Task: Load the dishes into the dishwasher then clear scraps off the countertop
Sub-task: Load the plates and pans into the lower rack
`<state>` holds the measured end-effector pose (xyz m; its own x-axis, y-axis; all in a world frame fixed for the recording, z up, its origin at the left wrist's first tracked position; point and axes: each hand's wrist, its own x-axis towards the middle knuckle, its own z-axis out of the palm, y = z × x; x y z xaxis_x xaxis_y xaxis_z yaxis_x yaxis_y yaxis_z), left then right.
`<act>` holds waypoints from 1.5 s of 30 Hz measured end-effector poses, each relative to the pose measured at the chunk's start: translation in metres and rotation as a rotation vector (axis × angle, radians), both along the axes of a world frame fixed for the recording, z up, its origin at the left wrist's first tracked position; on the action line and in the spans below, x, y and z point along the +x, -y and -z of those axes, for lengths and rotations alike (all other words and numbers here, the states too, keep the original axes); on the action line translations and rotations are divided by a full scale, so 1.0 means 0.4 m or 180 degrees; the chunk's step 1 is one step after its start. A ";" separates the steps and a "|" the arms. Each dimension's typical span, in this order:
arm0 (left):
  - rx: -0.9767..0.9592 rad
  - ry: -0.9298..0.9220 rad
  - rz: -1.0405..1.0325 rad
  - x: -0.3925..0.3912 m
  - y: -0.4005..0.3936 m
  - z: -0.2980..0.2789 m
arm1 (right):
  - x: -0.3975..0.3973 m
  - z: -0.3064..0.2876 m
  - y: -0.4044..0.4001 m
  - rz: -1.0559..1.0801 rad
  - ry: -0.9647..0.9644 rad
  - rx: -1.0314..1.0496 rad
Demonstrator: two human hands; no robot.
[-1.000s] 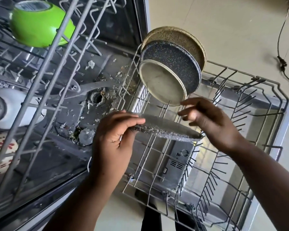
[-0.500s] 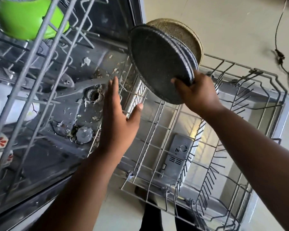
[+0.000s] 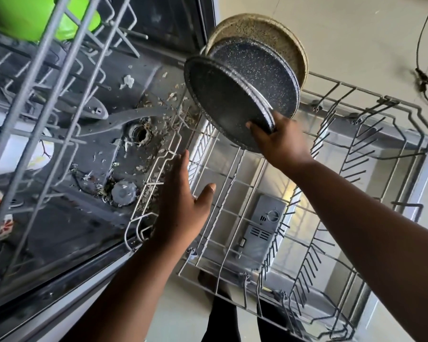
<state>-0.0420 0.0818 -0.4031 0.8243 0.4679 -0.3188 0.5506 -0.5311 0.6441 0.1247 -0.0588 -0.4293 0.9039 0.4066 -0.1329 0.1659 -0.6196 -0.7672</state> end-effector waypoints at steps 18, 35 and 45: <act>0.0087 -0.0295 0.0401 -0.065 0.041 0.004 | -0.047 0.099 0.048 0.0088 -0.1377 -0.1511; 0.0482 -0.1513 0.0626 -0.365 0.138 -0.311 | -0.495 -0.292 0.193 -0.2438 -0.0271 -0.2298; 0.0731 -0.1792 0.0051 -0.585 0.215 -0.629 | -0.643 -0.625 0.098 -0.3735 0.0849 -0.1993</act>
